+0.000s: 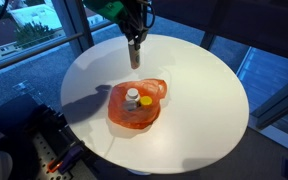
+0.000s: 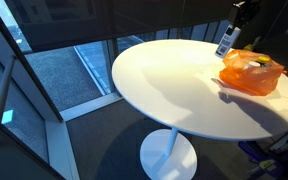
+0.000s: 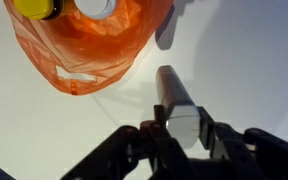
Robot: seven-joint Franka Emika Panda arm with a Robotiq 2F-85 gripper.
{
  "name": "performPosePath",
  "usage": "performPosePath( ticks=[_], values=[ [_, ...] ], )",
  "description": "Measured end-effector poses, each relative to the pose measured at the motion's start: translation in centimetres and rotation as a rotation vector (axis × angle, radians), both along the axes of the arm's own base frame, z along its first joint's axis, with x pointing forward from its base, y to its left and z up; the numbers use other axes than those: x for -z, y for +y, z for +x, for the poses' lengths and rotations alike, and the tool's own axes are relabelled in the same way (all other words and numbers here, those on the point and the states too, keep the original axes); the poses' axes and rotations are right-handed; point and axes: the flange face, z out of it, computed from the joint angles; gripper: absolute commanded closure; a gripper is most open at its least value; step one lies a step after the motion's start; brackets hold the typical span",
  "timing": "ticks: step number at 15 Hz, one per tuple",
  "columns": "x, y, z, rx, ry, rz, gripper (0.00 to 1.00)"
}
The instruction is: Remove the white lotion bottle from the plastic bag
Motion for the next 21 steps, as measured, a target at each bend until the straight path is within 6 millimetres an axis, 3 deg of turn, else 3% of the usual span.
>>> performPosePath(
  ticks=[5,10,21],
  values=[
    [2.9,3.5,0.4,-0.030,0.054,0.008,0.89],
    [6.0,5.7,0.2,-0.070,0.112,0.011,0.89],
    [8.9,6.7,0.3,-0.088,0.106,0.010,0.88]
  ],
)
